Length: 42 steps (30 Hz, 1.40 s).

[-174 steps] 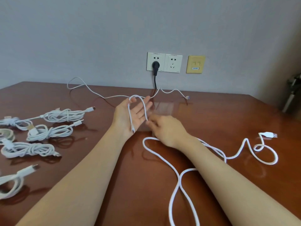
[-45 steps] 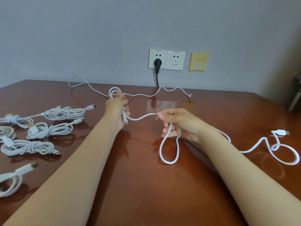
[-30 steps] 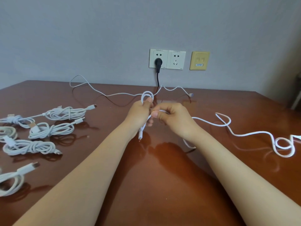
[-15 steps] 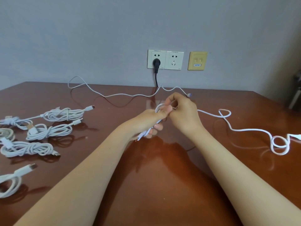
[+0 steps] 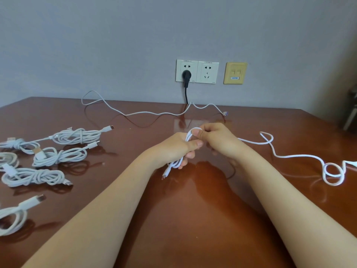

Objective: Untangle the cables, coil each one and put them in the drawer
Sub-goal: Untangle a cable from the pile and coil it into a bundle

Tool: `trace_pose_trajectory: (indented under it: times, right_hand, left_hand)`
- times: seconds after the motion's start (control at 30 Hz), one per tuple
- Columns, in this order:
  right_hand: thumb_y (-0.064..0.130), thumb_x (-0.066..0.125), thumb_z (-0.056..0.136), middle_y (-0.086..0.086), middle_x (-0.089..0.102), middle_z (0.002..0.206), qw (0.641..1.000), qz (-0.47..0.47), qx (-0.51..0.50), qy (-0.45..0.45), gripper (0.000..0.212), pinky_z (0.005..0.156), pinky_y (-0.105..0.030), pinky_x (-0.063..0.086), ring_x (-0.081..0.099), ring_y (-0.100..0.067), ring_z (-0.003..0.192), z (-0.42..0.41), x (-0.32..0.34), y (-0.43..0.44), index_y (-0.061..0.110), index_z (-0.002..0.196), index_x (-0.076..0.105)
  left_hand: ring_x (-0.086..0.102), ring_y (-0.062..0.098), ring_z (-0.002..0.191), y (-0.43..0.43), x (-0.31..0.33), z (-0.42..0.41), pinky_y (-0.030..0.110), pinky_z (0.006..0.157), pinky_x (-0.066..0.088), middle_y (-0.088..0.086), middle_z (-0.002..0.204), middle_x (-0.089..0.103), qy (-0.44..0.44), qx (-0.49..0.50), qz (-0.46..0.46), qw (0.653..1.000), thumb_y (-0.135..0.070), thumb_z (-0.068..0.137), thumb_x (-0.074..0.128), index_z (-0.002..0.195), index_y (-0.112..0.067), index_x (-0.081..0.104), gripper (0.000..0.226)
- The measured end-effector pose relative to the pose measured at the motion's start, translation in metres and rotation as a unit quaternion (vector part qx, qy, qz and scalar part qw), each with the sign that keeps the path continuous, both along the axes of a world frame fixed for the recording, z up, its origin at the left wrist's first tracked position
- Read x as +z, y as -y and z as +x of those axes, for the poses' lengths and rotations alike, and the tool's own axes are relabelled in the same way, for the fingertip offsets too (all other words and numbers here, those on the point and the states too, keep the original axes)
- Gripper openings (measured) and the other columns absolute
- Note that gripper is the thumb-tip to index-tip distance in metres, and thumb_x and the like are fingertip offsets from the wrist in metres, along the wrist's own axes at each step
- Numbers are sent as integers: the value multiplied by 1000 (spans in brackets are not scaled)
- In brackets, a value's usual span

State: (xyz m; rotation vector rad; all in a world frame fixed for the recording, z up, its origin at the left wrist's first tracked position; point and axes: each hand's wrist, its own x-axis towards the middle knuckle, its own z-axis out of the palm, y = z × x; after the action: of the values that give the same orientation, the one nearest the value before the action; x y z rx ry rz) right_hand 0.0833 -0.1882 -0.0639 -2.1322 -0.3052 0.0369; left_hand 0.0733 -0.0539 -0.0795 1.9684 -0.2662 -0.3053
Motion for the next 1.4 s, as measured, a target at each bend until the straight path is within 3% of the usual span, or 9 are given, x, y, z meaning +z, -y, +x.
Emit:
trace_pose_trajectory:
  times: [0.13,0.27,0.43,0.67,0.83,0.97,1.13,1.23,1.4]
  right_hand:
    - [27,43,98,1,44,59,995,73,1,-67,34,41,-18,23,27,-9,49,-2,3,-1,17,67,52]
    - [29,44,96,3,39,51,981,160,-27,-108,36,34,-16,19,24,-5,36,-2,6,-4,15,63,45]
    - [20,45,92,7,38,37,967,220,-53,-113,63,32,-16,17,27,-6,33,-3,7,-1,19,29,44]
    - [28,46,97,2,42,60,986,163,4,-47,24,38,-17,24,30,-7,39,2,3,0,18,76,47]
    - [22,50,95,-1,56,68,989,-79,-8,127,18,60,-25,37,49,-15,61,1,-5,-2,25,77,51]
    - [18,53,91,-1,66,75,980,-121,-6,156,16,62,-23,37,56,-19,72,-2,-2,-1,26,78,58]
    - [23,48,96,7,60,56,980,-84,-3,179,25,66,-27,40,53,-12,62,-6,-7,-4,20,74,58]
    - [27,42,98,1,52,66,969,-145,-21,200,24,70,-34,40,53,-27,78,-9,-15,-15,13,89,60]
    - [28,38,99,-5,53,78,962,-193,-23,193,28,69,-34,37,54,-35,88,-11,-15,-18,11,90,59]
  left_hand:
    - [37,10,34,3,5,-2,17,38,33,-6,50,37,5,-9,-6,1000,-30,98,47,79,-25,50,20]
    - [37,7,29,9,8,-3,14,35,30,-3,52,38,10,-5,-11,1000,-31,98,46,81,-19,50,21]
    - [29,5,26,22,7,-1,11,35,25,-12,33,32,14,12,-14,1000,-36,98,43,78,-13,49,31]
    - [23,6,30,5,3,1,11,36,18,-9,39,27,-32,109,-160,981,-39,99,39,73,-15,45,35]
    - [23,6,30,-1,2,5,11,35,19,-9,37,29,-41,183,-271,944,-37,100,38,73,-16,45,35]
    - [26,6,28,-4,3,7,11,35,21,-10,36,32,-38,220,-308,925,-42,99,37,74,-16,45,36]
    - [32,6,26,-5,1,11,13,35,27,-11,32,36,17,246,-259,934,-41,99,38,74,-15,47,37]
    - [32,7,25,-4,0,9,11,33,27,-9,34,36,45,243,-239,939,-39,98,43,72,-16,48,35]
    - [30,7,26,2,-1,4,12,32,27,2,51,35,76,224,-207,949,-31,96,50,66,-14,48,34]
